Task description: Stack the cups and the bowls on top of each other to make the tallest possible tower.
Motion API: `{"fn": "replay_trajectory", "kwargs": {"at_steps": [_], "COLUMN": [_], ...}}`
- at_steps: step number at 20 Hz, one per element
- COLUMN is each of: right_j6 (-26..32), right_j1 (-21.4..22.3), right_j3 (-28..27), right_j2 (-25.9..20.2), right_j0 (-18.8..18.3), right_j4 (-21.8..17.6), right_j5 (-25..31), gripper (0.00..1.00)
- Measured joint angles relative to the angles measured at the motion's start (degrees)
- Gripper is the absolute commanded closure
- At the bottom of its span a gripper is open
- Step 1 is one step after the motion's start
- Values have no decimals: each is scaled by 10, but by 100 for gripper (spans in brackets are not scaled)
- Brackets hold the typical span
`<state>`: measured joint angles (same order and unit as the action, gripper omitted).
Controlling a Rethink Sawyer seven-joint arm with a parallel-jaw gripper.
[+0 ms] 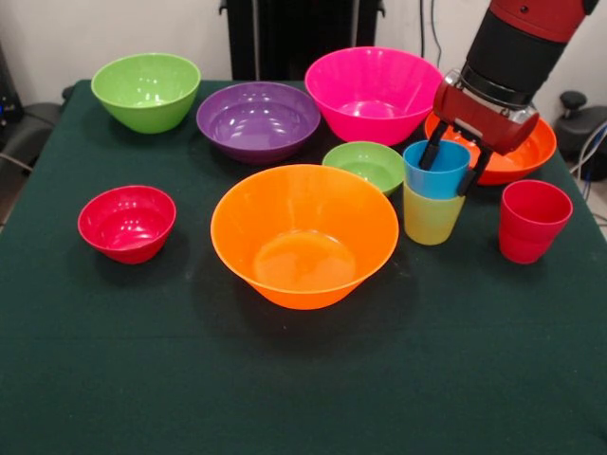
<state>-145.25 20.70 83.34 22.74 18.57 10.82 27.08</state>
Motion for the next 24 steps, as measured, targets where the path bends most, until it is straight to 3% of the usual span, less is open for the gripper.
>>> {"fn": "replay_trajectory", "kwargs": {"at_steps": [24], "right_j6": [0], "right_j1": [36], "right_j3": [0], "right_j2": [-3], "right_j0": [-31], "right_j4": [3], "right_j5": [-85], "gripper": [0]}}
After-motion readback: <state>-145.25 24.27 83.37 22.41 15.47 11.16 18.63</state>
